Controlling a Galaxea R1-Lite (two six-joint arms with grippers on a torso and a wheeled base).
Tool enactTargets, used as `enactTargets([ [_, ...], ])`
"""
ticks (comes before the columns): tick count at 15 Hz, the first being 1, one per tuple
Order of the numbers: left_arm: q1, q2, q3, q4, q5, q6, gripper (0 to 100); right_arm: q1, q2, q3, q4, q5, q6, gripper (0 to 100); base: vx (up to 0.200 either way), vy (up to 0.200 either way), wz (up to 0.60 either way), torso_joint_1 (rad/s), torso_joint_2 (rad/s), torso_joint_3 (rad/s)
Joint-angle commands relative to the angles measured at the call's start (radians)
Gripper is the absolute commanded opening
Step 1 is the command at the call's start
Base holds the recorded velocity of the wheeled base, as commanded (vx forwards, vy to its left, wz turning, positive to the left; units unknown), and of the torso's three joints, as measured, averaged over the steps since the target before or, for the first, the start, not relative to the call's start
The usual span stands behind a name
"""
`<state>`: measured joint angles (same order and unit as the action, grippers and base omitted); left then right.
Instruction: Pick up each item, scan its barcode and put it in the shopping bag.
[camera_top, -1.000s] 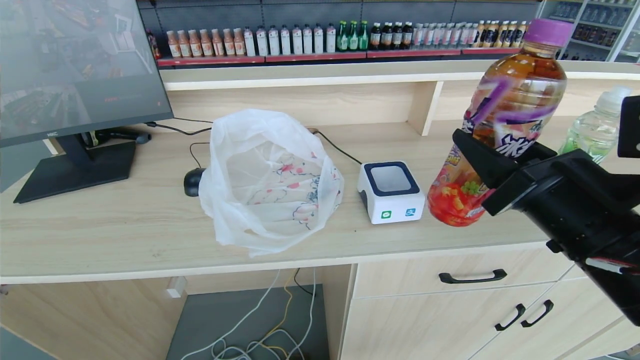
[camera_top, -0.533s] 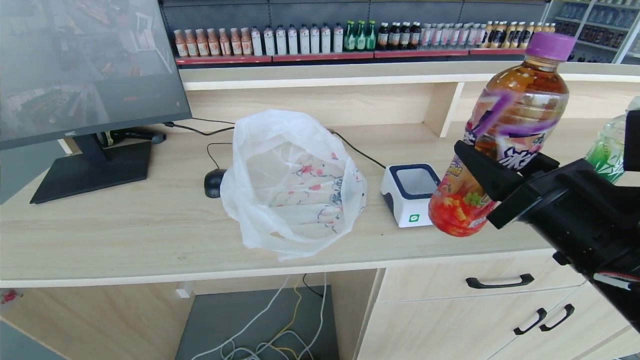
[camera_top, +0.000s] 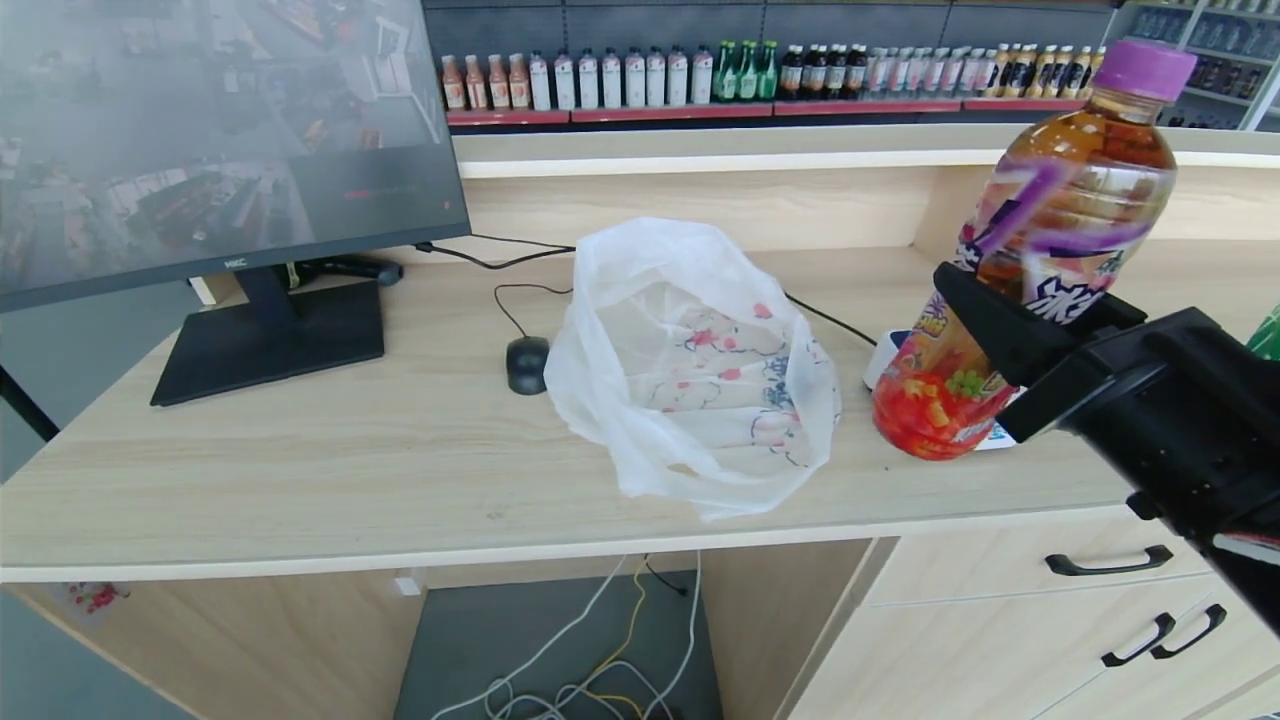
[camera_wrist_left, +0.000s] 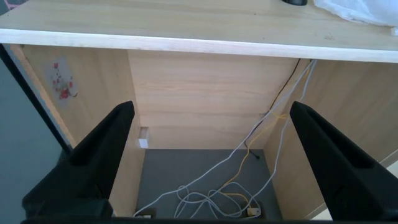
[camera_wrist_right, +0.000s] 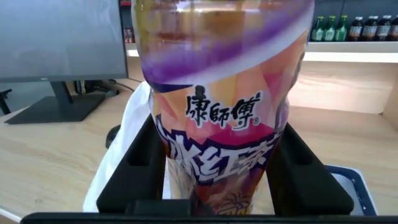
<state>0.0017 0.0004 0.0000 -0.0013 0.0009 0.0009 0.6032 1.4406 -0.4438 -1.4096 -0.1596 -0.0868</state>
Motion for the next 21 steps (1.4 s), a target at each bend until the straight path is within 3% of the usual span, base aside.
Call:
enactTargets([
  [1,0.0,0.0,0.0,0.0,0.001,0.001,100,0.0,0.014,-0.012,0.0,0.0,0.001,0,0.0,0.2,0.0,0.002,-0.01,-0.002],
  [4,0.0,0.0,0.0,0.0,-0.001,0.002,100,-0.002,0.014,-0.013,0.0,0.0,0.001,0,0.0,0.2,0.0,0.001,0.0,0.007],
  [12,0.0,0.0,0.0,0.0,0.001,0.004,100,-0.002,0.032,-0.036,0.0,0.0,0.009,0,0.0,0.0,0.0,0.0,0.0,0.0],
  [21,0.0,0.0,0.0,0.0,-0.001,0.004,100,-0.002,0.282,-0.355,0.001,0.015,-0.001,0,0.0,0.0,0.0,0.0,0.0,0.0],
])
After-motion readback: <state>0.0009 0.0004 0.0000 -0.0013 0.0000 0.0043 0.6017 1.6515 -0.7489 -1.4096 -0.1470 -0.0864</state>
